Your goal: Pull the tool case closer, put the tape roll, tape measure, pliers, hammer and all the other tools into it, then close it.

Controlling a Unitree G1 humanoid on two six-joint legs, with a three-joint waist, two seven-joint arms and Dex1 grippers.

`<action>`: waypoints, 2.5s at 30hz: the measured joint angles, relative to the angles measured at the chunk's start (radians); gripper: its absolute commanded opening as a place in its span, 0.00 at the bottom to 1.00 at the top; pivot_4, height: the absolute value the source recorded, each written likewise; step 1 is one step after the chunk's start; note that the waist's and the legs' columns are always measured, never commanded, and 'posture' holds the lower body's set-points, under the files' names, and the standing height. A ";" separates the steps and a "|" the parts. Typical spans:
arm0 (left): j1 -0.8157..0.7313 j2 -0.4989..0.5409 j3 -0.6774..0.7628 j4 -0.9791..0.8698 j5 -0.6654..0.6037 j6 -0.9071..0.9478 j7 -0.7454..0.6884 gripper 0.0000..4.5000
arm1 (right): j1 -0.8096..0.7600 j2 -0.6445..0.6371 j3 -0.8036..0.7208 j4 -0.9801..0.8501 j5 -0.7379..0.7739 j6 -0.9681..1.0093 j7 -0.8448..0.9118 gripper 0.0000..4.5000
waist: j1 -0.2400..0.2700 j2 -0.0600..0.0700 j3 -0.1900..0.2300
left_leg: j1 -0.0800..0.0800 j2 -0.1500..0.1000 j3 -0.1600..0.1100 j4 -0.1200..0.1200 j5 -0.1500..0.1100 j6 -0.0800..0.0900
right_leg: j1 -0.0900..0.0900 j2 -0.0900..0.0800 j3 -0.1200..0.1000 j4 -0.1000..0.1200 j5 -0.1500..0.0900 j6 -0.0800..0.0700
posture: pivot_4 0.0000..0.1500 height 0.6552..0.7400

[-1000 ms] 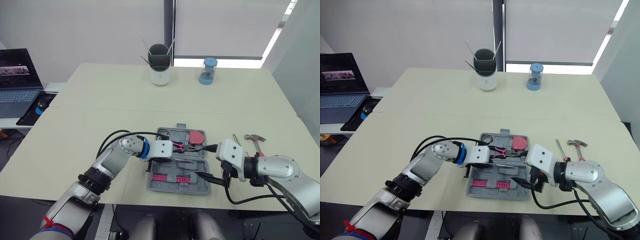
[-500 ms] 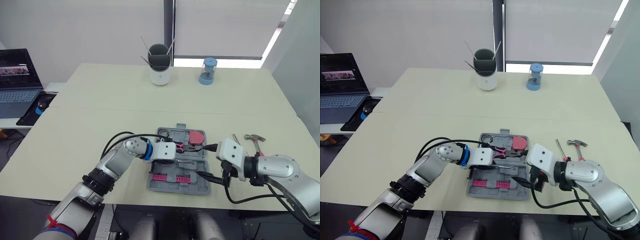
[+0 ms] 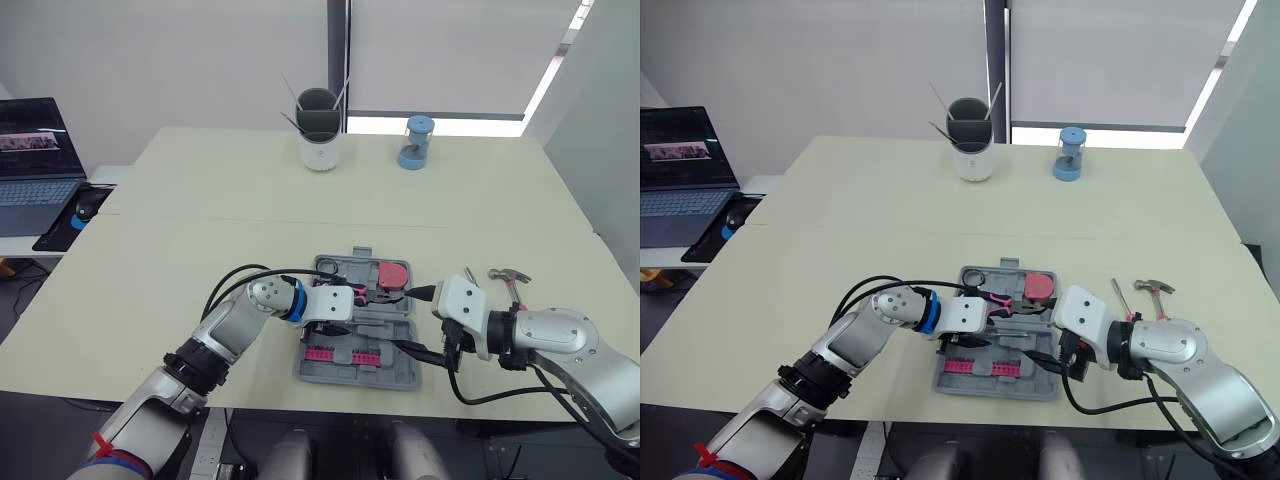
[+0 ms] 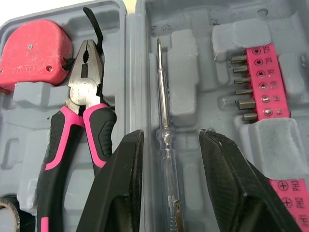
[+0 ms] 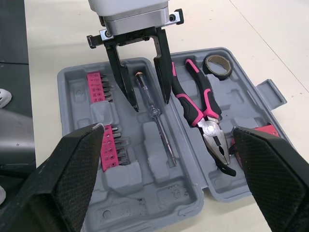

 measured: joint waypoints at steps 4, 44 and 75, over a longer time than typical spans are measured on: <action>0.000 0.000 0.000 0.000 -0.005 0.000 0.003 0.01 | -0.003 0.000 0.005 0.008 -0.005 -0.002 0.001 1.00 | 0.000 0.000 0.000 | 0.000 0.000 0.000 0.000 0.000 0.000 | 0.000 0.000 0.000 0.000 0.000 0.000 | 1.00 1.00; 0.102 0.051 0.333 -0.080 -0.318 -0.014 0.009 0.43 | 0.038 -0.040 -0.229 0.306 0.010 -0.241 0.110 1.00 | -0.003 0.000 0.000 | 0.002 0.001 0.002 0.000 0.000 0.000 | 0.001 0.000 0.001 0.001 0.000 0.000 | 1.00 1.00; 0.442 0.200 0.916 0.391 -0.439 -0.150 0.447 1.00 | 0.002 -0.134 -0.593 1.389 -0.019 -0.723 0.236 1.00 | -0.007 0.000 -0.001 | 0.008 0.002 0.009 -0.001 0.000 0.000 | 0.003 -0.002 0.006 0.002 0.001 -0.001 | 1.00 1.00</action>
